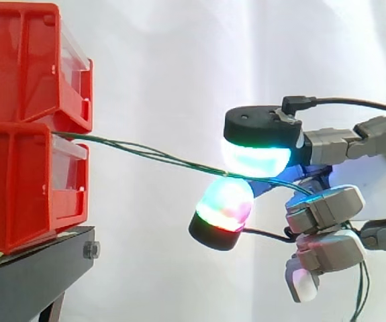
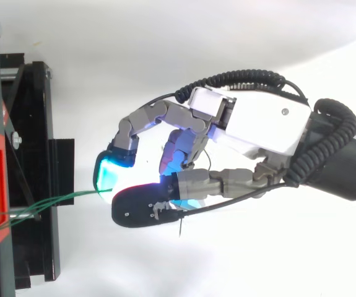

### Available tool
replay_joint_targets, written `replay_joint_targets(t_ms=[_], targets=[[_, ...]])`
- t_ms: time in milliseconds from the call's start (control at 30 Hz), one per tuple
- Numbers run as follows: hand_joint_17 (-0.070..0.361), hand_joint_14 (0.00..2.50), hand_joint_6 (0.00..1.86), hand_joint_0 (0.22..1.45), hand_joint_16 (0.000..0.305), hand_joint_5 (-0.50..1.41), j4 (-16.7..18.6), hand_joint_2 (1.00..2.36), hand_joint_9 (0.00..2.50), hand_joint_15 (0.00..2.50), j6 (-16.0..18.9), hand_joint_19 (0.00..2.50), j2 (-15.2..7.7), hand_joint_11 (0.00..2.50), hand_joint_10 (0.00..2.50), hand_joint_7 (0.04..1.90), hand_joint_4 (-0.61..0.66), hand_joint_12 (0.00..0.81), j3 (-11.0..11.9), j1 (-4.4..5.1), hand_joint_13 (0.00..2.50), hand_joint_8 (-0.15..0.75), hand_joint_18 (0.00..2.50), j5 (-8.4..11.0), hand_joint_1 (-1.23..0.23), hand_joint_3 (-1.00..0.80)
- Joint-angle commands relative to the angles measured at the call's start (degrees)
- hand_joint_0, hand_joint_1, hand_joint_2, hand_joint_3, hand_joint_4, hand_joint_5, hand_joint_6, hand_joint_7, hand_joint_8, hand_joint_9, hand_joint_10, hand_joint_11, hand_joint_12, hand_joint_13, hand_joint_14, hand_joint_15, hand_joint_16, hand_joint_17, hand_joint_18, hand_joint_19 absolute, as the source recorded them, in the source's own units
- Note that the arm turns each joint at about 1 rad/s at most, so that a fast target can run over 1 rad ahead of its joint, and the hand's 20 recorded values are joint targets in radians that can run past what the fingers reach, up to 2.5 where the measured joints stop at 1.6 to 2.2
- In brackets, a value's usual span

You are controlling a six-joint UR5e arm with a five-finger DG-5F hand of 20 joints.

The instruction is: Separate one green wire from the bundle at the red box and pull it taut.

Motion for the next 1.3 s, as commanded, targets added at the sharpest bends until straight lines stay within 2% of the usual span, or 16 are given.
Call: replay_joint_targets(t_ms=[0, 233, 400, 533, 1000, 1267], targets=[[0.137, 0.03, 0.87, 0.61, 0.061, -0.19, 0.9, 1.03, 1.46, 1.11, -0.1, 0.78, 0.0, 1.65, 0.01, 0.91, 0.10, 0.332, 0.1, 0.14, 1.37, 0.255, 0.84, 0.13, -0.64, -0.21], [0.136, 0.02, 0.88, 0.62, 0.061, -0.20, 1.9, 1.02, 1.43, 1.10, -0.1, 0.77, 0.0, 1.65, 0.01, 0.89, 0.10, 0.330, 0.1, 0.23, 1.36, 0.258, 0.83, 0.13, -0.68, -0.22], [0.135, 0.03, 0.89, 0.61, 0.060, -0.20, 1.9, 1.01, 1.44, 1.08, -0.3, 0.77, 0.0, 1.62, 0.01, 0.86, 0.11, 0.335, 0.8, 0.14, 1.35, 0.258, 0.83, 0.21, -0.71, -0.42], [0.136, 0.02, 0.88, 0.59, 0.060, -0.19, 2.5, 1.00, 1.46, 1.09, -0.8, 0.77, 0.0, 1.61, 0.01, 0.86, 0.11, 0.336, 0.8, 0.40, 1.36, 0.262, 0.83, 0.21, -0.68, -0.47], [0.134, 0.03, 0.91, 0.62, 0.060, -0.19, 3.0, 1.03, 1.44, 1.08, -1.2, 0.77, 0.0, 1.62, 0.01, 0.92, 0.05, 0.333, 0.7, 0.67, 1.35, 0.268, 0.83, 0.57, -0.69, -0.19], [0.132, 0.03, 0.92, 0.67, 0.059, -0.20, 3.1, 1.02, 1.36, 1.04, -1.2, 0.74, 0.0, 1.52, 0.02, 0.86, 0.00, 0.339, 0.8, 0.75, 1.29, 0.262, 0.81, 0.83, -0.77, -0.24]])
